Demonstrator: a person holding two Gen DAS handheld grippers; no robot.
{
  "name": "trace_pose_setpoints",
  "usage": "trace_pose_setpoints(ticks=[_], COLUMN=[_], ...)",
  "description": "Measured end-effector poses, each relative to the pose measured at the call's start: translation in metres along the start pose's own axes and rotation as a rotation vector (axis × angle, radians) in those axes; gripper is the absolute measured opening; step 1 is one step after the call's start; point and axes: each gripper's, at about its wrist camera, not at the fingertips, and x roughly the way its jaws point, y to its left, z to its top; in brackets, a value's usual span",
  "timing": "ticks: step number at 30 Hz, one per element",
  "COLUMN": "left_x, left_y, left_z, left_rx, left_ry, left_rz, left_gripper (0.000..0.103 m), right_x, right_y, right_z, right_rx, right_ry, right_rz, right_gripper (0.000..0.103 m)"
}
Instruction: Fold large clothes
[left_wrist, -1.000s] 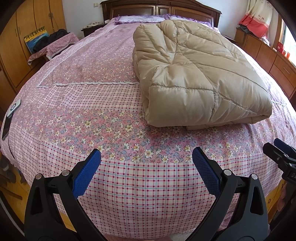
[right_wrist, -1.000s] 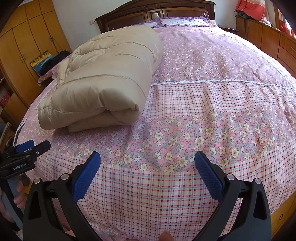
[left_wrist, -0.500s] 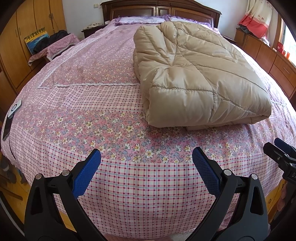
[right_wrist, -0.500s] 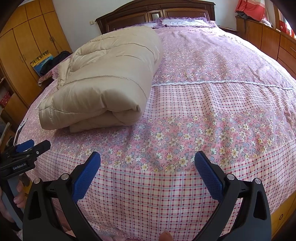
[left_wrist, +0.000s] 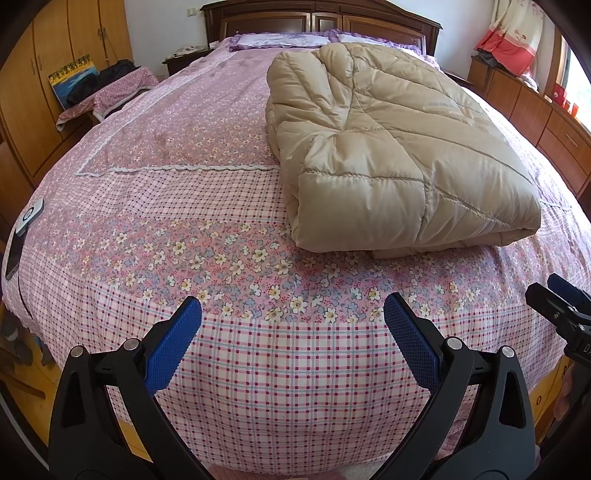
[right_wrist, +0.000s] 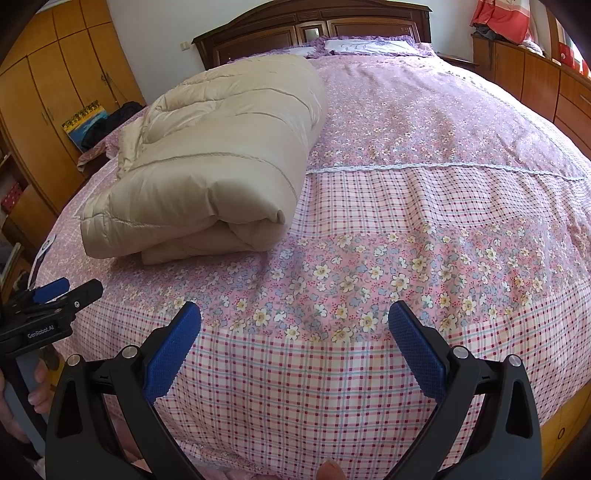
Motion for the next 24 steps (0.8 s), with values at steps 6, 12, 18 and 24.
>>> trace_pose_setpoints(ticks=[6,12,18,24], left_x=[0.0003,0.0003,0.0006,0.0016], left_y=[0.0002,-0.0001,-0.0004,-0.0005], left_z=[-0.0002,-0.0006,-0.0009,-0.0013], left_rx=[0.000,0.000,0.001,0.003], left_ry=[0.000,0.001,0.002,0.004], left_rz=[0.001,-0.002,-0.002,-0.003], left_gripper=[0.098,0.098,0.098,0.098], right_x=[-0.0003,-0.0003,-0.0002,0.0002], right_y=[0.0000,0.0006,0.0008,0.0009], right_z=[0.0000,-0.0003,-0.0004,-0.0004], right_rx=[0.001,0.001,0.001,0.003], right_ry=[0.000,0.000,0.000,0.003], right_rz=[0.000,0.000,0.000,0.000], right_gripper=[0.097,0.097,0.097,0.097])
